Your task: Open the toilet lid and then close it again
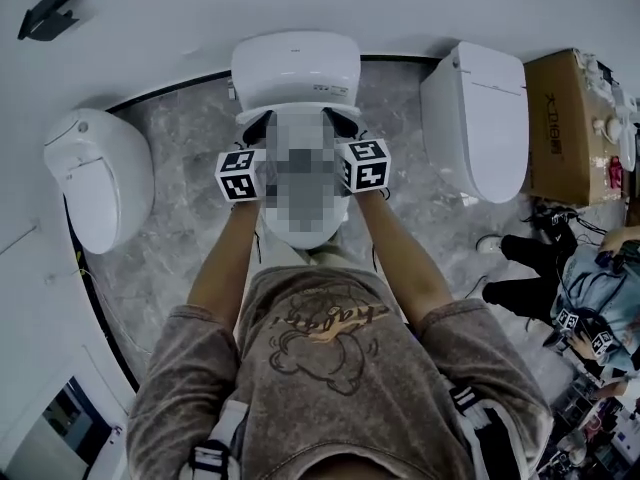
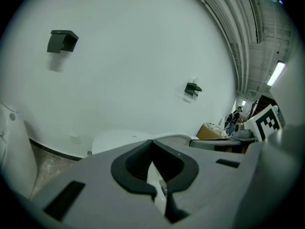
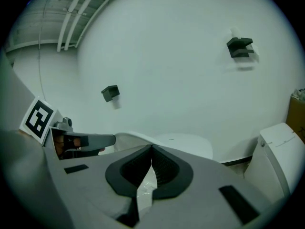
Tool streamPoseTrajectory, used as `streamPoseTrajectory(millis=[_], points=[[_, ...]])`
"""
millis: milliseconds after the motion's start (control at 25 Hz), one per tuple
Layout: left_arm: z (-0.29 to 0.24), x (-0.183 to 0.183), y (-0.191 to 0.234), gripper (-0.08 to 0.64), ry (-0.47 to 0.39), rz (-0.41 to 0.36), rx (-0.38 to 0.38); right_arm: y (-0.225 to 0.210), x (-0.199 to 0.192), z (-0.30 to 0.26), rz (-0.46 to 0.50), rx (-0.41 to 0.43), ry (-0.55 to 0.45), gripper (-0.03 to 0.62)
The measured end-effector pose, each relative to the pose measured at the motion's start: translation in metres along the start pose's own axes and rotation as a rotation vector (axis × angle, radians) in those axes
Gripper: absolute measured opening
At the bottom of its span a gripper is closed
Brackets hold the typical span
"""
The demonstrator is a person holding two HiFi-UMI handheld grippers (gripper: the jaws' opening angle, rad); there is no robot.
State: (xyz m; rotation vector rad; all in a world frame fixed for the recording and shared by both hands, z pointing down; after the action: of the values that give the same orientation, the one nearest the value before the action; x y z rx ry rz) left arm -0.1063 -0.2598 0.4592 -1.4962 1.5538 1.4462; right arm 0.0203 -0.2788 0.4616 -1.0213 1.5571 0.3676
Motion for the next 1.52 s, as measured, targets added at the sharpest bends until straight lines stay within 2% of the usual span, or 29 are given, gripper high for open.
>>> streamPoseTrajectory(millis=[320, 640, 840, 1000, 1160, 1200, 1280, 1320, 1360, 1400, 1440, 1520], points=[[-0.055, 0.02, 0.021, 0.008, 0.019, -0.03, -0.048, -0.028, 0.02, -0.052, -0.014, -0.037, -0.006, 0.023], [-0.089, 0.028, 0.034, 0.009, 0.04, -0.029, -0.077, -0.044, 0.032, -0.081, 0.002, -0.06, -0.004, 0.023], [-0.084, 0.034, 0.033, 0.009, 0.039, -0.04, -0.084, -0.048, 0.041, -0.076, -0.002, -0.068, -0.031, 0.023], [-0.071, 0.036, 0.035, 0.009, 0.021, -0.089, -0.068, -0.057, 0.04, -0.063, -0.042, -0.096, -0.066, 0.025], [-0.064, 0.045, 0.04, 0.01, -0.013, -0.09, -0.052, -0.056, 0.044, -0.056, -0.021, -0.083, -0.085, 0.025], [-0.063, 0.047, 0.04, 0.016, -0.018, -0.088, -0.056, -0.055, 0.045, -0.056, -0.016, -0.079, -0.091, 0.025], [-0.062, 0.051, 0.041, 0.091, -0.024, -0.085, -0.066, -0.053, 0.048, -0.056, -0.007, -0.075, -0.102, 0.028], [-0.063, 0.052, 0.042, 0.118, -0.027, -0.089, -0.069, -0.052, 0.05, -0.057, -0.001, -0.068, -0.109, 0.036], [-0.063, 0.053, 0.042, 0.143, -0.03, -0.096, -0.071, -0.05, 0.052, -0.058, 0.007, -0.055, -0.117, 0.094], [-0.064, 0.054, 0.042, 0.172, -0.031, -0.104, -0.074, -0.049, 0.054, -0.059, 0.014, -0.041, -0.125, 0.212], [-0.066, 0.054, 0.042, 0.198, -0.032, -0.115, -0.077, -0.048, 0.056, -0.061, 0.024, -0.031, -0.133, 0.277], [-0.072, 0.054, 0.043, 0.231, -0.029, -0.144, -0.084, -0.051, 0.06, -0.066, 0.045, -0.026, -0.141, 0.308]])
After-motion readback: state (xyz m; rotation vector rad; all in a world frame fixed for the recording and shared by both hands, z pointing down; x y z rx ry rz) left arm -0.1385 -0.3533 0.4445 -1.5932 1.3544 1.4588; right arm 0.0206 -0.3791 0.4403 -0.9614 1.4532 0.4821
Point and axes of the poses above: the fingertips, and each gripper's own axes: z backward along the fingers, y to its left, x out of its top, the point moved 2 cm from there along z, backward along the fingers, and after that the axes turned 11 degrees about -y, right-handed, at the moved point
